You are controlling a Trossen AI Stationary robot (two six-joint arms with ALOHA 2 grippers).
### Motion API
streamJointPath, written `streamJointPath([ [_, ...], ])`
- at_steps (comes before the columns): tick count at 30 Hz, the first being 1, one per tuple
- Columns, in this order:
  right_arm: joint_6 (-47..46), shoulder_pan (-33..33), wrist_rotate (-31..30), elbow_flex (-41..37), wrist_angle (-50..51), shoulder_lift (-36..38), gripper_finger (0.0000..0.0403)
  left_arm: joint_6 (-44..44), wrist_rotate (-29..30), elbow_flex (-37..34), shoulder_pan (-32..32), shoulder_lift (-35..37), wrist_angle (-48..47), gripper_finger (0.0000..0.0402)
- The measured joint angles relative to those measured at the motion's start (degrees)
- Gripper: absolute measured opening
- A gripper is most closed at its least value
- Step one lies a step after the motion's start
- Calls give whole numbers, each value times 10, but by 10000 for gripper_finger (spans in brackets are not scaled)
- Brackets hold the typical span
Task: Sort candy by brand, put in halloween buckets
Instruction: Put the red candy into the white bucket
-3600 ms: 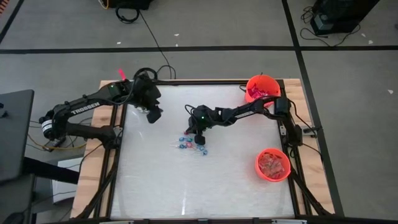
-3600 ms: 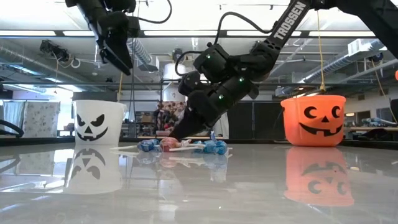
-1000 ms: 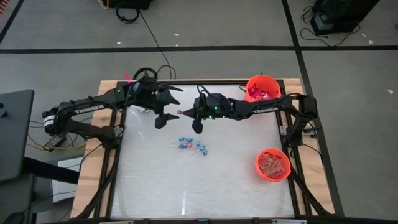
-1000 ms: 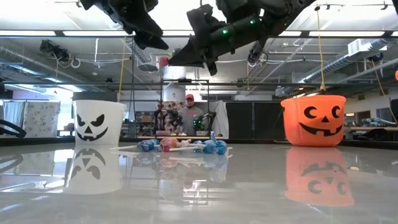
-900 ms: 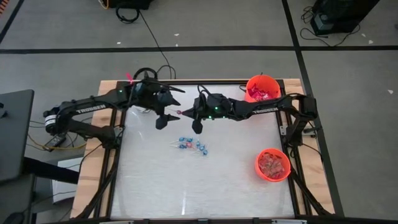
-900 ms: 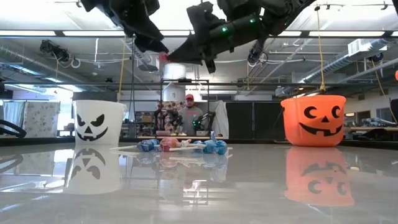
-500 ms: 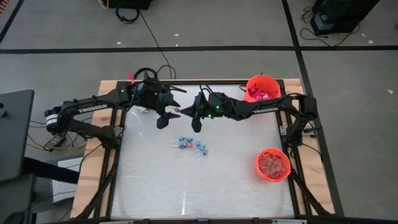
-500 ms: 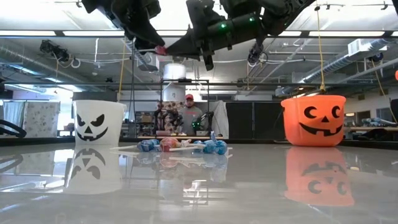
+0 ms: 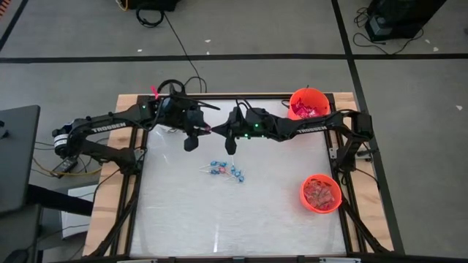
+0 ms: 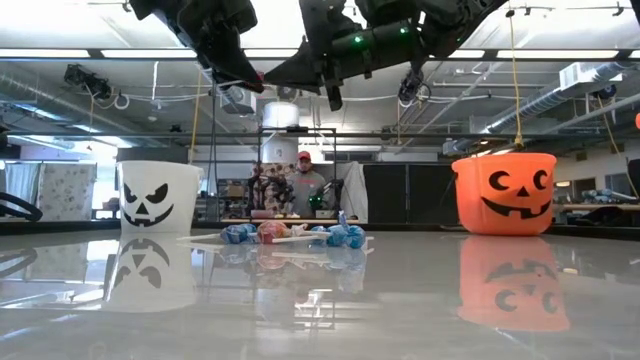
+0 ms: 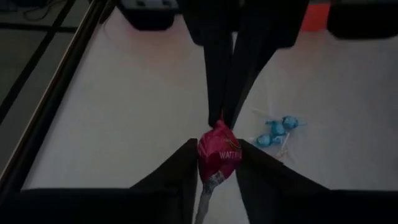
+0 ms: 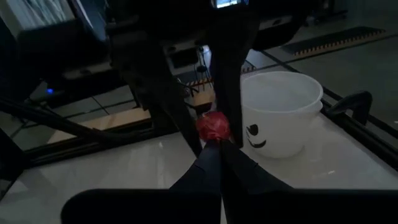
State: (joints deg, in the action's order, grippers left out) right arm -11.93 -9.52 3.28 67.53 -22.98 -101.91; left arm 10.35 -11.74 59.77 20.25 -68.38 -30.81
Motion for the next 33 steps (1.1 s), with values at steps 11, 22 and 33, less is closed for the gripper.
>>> streamJointPath([
  [11,-17,-1,8,0,-10,0,10,-18,19,0,4,0,-13,55],
  [22,-63,0,-36,0,134,-1,124,-33,75,0,141,23,-97,53],
  [33,-148,0,-64,0,234,-1,161,-60,176,-5,356,24,-207,52],
])
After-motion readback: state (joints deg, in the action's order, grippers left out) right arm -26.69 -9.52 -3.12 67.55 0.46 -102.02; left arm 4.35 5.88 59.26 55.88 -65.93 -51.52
